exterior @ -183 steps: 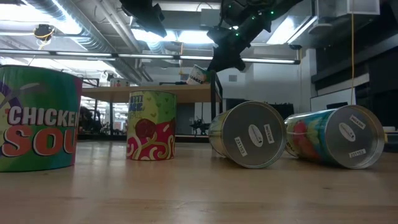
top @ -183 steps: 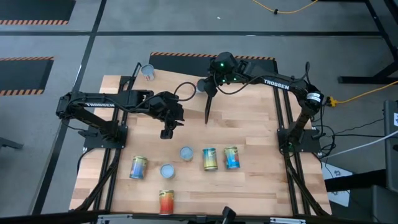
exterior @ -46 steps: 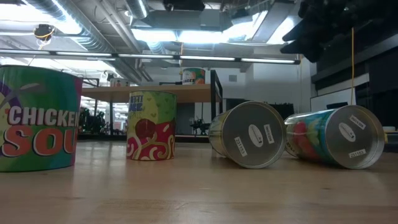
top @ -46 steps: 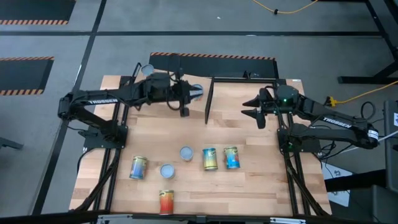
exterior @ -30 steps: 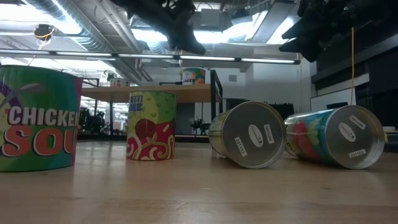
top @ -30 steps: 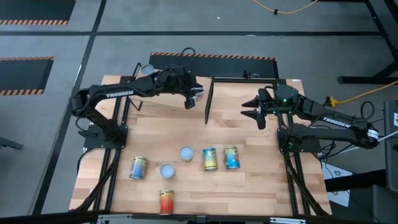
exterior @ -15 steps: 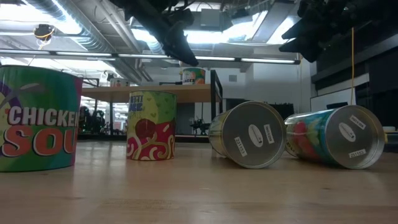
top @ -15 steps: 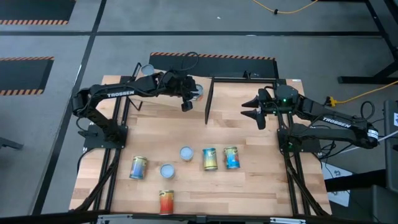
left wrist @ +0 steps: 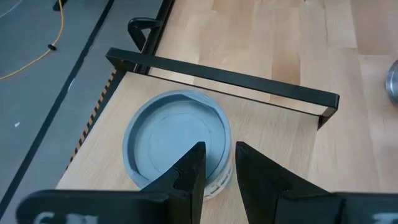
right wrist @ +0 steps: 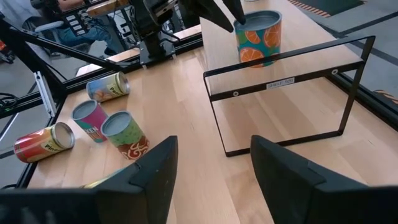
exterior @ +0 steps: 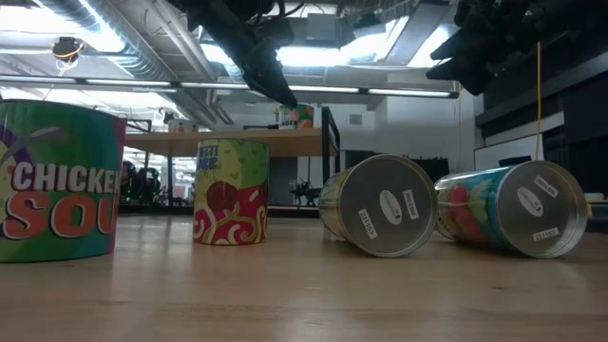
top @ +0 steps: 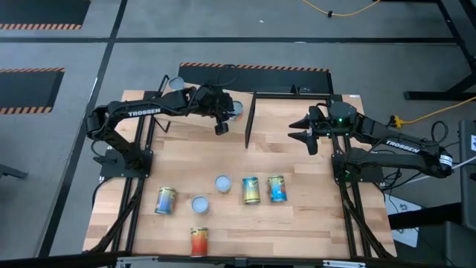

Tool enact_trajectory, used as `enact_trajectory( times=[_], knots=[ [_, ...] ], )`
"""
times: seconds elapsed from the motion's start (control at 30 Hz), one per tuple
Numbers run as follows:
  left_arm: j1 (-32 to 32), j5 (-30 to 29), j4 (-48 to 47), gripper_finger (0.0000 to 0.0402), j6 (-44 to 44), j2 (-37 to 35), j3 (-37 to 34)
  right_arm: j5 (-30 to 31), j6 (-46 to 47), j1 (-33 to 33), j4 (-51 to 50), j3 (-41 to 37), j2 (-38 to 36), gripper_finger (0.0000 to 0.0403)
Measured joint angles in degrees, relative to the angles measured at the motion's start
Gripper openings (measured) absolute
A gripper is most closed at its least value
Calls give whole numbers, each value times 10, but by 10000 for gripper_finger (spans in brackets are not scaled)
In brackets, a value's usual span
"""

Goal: Pick and place cans onto a shelf
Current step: Put the canned oranges on the shelf aligned with the other white canned carrot

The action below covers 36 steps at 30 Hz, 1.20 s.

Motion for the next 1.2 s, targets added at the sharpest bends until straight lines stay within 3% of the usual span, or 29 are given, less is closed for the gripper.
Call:
enact_trajectory(
  times=[0.53, 0.83, 1.2],
  knots=[
    [0, -10, -25, 79, 30, -1, 1, 0, 0, 0, 0, 0, 0, 207],
    [0, -23, -26, 11, 30, -1, 1, 0, 0, 0, 0, 0, 0, 207],
    [0, -45, -33, 4, 7, -46, 0, 0, 0, 0, 0, 0, 0, 207]
  ],
)
